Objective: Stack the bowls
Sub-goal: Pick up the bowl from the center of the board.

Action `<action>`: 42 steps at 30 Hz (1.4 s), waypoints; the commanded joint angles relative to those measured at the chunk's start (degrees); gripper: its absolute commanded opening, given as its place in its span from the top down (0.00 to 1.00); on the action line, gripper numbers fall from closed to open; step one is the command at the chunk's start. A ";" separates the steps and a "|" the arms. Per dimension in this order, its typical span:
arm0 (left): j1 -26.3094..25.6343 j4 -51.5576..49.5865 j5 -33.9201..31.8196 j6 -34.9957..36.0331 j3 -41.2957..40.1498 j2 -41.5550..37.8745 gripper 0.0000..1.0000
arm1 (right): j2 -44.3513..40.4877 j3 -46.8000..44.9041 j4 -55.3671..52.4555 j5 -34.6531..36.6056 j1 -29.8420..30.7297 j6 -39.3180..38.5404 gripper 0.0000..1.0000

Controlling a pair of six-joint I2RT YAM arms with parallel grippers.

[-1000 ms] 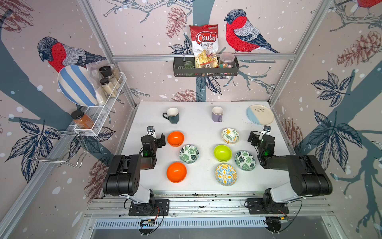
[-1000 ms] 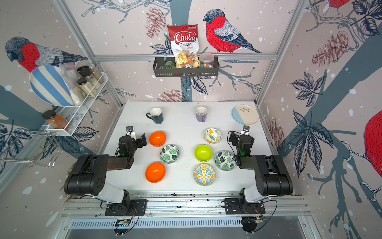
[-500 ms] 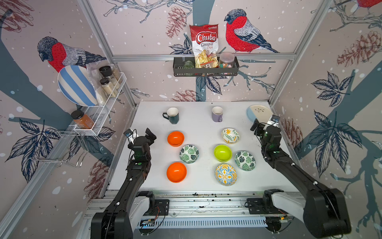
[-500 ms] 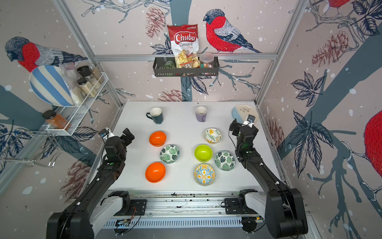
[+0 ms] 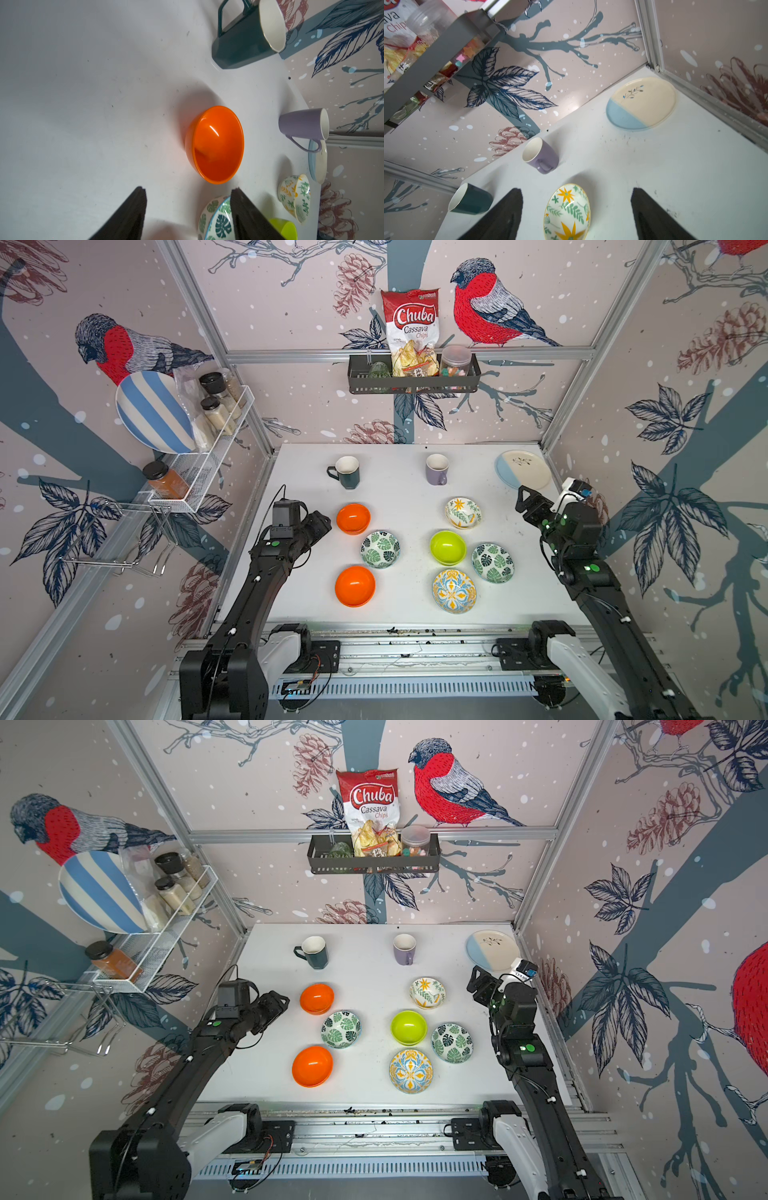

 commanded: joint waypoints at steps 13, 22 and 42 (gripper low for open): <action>-7.47 -17.94 3.97 3.22 1.61 -10.44 0.15 | 8.23 6.79 -35.55 7.09 3.04 7.57 0.32; -7.77 -18.27 3.70 3.61 1.52 -10.95 0.15 | 11.09 0.58 -38.85 1.51 6.08 13.95 0.36; -7.70 -18.26 3.26 3.83 1.33 -13.61 0.14 | 13.00 -5.07 -37.11 -0.52 8.43 18.34 0.58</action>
